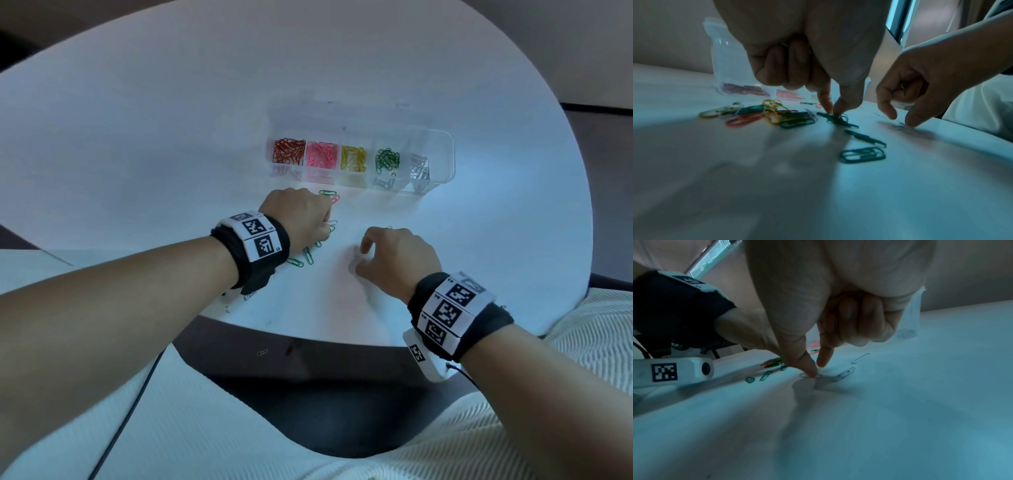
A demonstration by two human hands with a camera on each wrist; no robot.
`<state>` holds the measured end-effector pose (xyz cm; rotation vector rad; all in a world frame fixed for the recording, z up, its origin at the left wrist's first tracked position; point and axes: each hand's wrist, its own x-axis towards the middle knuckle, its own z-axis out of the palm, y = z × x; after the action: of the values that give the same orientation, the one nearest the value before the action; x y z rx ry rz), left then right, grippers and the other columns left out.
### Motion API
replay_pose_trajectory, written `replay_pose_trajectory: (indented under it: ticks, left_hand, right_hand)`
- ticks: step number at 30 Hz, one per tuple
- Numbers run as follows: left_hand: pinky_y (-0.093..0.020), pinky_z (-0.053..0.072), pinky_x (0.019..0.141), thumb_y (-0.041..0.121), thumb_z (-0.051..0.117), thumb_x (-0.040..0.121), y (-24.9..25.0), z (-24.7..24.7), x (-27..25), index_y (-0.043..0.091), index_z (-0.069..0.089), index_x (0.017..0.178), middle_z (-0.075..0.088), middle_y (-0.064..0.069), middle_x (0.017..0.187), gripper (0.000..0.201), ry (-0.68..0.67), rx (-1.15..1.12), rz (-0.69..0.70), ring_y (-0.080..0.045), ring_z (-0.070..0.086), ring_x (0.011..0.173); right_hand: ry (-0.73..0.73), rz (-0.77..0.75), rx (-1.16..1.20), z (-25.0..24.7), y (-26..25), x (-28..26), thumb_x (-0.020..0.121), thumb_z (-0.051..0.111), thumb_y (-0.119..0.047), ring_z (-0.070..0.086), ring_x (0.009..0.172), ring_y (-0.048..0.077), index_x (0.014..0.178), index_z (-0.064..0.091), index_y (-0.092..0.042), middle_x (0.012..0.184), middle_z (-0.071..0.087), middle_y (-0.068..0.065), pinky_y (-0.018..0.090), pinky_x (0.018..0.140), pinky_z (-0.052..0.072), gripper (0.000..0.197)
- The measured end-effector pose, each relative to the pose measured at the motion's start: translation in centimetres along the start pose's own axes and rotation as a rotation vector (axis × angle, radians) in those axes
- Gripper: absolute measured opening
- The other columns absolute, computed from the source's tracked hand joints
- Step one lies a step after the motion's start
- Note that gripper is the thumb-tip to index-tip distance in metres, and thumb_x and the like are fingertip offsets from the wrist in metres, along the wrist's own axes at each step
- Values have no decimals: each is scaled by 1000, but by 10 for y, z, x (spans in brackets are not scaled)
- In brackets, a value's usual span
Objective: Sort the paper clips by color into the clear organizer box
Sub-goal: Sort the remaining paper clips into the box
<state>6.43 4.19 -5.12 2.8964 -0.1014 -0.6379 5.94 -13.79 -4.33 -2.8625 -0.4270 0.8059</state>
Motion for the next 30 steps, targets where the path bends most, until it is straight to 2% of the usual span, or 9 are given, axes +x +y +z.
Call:
replay_pose_trajectory:
  ticks: [5,10,13,16,19,22,24,26,30]
  left_hand:
    - [-33,47,72,32,57,81,0,-2,-1,24,61,93,65,1,88,15,-63,-75,-16,-25,59,80]
    - [-34,48,67,33,53,80,1,-1,-3,19,59,88,64,-1,80,17,-85,-49,25,-26,58,72]
    - [-32,38,59,35,42,85,1,-3,-7,16,47,81,53,-3,72,19,-72,-97,28,-26,49,65]
    - [-30,26,54,32,38,78,3,-14,-8,15,35,60,42,-3,60,25,-160,-357,40,-25,36,58]
    - [-31,22,54,27,44,71,7,-22,-15,19,26,54,30,1,51,26,-357,-610,76,-20,28,54]
    - [-27,24,49,17,48,76,12,-21,-21,19,28,51,36,2,42,32,-481,-853,40,-19,26,48]
    - [-24,20,47,5,49,80,19,-24,-22,18,27,52,32,-5,45,38,-475,-1008,3,-17,22,44]
    - [-22,16,46,-6,47,86,28,-32,-21,18,23,55,24,-1,50,45,-440,-1161,-21,-13,19,40]
    - [-21,16,43,4,45,98,42,-53,-15,21,26,68,23,-1,50,39,-419,-1424,-7,-11,16,41]
  right_hand:
    - [-34,-24,-26,-3,-6,-1,86,62,-43,58,75,26,93,69,-23,87,58,3,28,64,42,22]
    - [-101,43,-20,3,-11,4,81,65,-41,61,80,31,93,63,-15,92,62,8,33,72,53,29]
    - [-114,13,-83,2,-15,1,85,58,-40,58,76,30,85,56,-11,84,59,7,31,67,48,29]
    - [-180,4,-100,-1,-15,0,92,40,-34,51,76,29,83,46,-14,82,50,4,31,67,39,22]
    - [-253,62,134,-14,-2,7,96,32,-28,49,83,29,79,41,-17,89,51,7,33,69,37,23]
    - [-257,118,473,-41,15,14,96,36,-15,44,68,25,78,45,-13,73,46,4,28,55,34,21]
    - [-258,185,730,-62,28,14,95,39,-15,29,50,17,71,39,-17,61,37,1,23,44,23,24]
    - [-268,213,951,-79,41,14,97,40,-20,16,46,15,67,30,-20,55,27,-2,21,43,15,32]
    - [-248,243,1329,-98,63,19,95,40,-22,13,51,17,64,30,-21,61,22,1,25,46,12,33]
